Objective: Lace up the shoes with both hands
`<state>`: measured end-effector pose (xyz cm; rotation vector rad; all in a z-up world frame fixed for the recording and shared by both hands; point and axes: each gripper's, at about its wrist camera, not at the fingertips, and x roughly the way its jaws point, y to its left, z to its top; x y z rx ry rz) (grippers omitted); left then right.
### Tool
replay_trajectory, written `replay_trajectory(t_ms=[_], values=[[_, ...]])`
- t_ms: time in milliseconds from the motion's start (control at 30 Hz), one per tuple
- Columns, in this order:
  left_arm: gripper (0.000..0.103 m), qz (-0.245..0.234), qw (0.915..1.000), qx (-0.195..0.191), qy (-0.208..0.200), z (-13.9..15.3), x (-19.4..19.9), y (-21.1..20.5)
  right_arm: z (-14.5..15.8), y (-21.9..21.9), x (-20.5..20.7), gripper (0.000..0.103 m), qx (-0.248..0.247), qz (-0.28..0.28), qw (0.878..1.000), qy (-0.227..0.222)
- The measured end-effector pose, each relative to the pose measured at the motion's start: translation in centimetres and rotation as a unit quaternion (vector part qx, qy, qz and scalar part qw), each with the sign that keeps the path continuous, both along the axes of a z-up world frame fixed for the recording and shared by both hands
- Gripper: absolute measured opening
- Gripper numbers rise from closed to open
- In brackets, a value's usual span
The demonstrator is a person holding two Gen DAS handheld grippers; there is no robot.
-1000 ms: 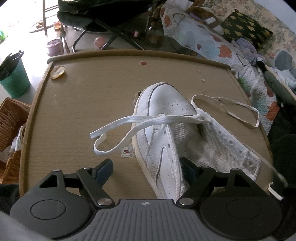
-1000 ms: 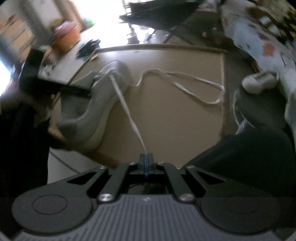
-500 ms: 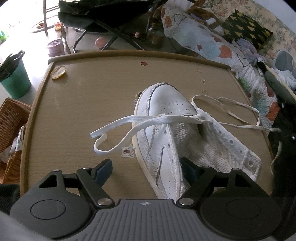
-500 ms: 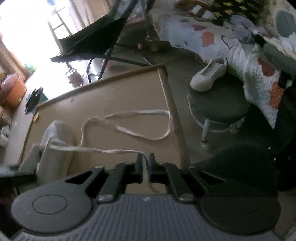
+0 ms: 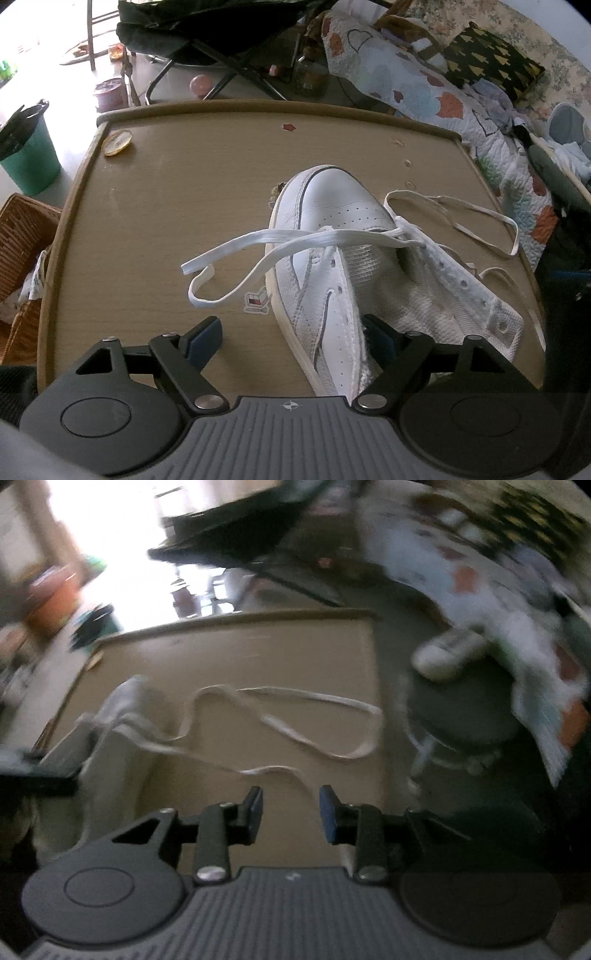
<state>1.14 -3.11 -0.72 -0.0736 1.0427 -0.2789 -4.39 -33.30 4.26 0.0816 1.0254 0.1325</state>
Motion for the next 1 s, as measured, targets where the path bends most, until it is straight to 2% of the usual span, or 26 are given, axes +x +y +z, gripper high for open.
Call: replay_trajectory(t_ms=[167,333,633,767,1000], values=[[0.085,0.0,1.0,0.0,0.001,0.0,0.1,0.0,-1.2,4.7,1.2,0.033,-0.034,0.099,0.994,-0.03],[0.085,0.0,1.0,0.001,0.001,0.1,0.1,0.0,-2.2,7.7,2.9,0.033,-0.081,0.154,0.983,-0.064],[0.085,0.0,1.0,0.001,0.002,0.1,0.1,-0.1,-3.8,8.2,4.4,0.033,-0.055,0.148,0.986,-0.054],[0.085,0.0,1.0,0.002,0.002,0.1,0.0,-0.1,-4.4,8.7,4.0,0.033,-0.056,0.162,0.984,-0.058],[0.085,0.002,1.0,0.003,0.003,0.0,0.0,-0.1,-4.9,8.7,4.4,0.033,-0.04,0.144,0.986,-0.075]])
